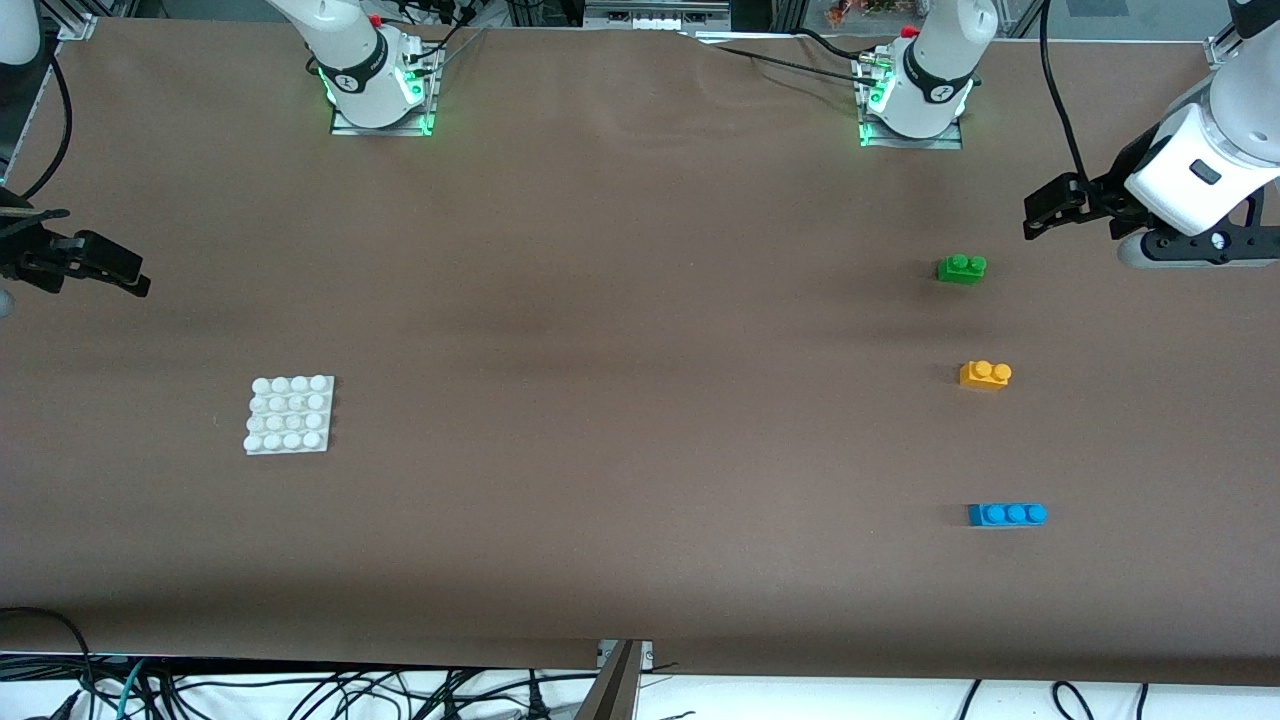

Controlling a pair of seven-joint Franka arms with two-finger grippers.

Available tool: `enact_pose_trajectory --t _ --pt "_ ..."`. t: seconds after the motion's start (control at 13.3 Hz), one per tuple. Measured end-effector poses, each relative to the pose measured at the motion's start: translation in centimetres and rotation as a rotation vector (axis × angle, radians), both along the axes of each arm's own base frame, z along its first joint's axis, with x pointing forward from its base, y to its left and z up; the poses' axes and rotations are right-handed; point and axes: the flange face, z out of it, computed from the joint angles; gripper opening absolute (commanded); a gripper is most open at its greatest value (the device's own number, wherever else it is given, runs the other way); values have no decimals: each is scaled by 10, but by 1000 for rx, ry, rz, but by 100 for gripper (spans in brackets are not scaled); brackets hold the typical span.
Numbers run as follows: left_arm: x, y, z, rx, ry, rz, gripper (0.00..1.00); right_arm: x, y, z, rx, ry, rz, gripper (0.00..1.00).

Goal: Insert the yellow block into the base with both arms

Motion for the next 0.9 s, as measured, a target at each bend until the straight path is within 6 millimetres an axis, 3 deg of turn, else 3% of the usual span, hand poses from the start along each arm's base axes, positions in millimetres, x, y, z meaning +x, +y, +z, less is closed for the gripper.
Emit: enact_pose_trajectory --t 0.9 --pt "0 0 0 0 0 0 100 5 -1 1 -4 -6 -2 100"
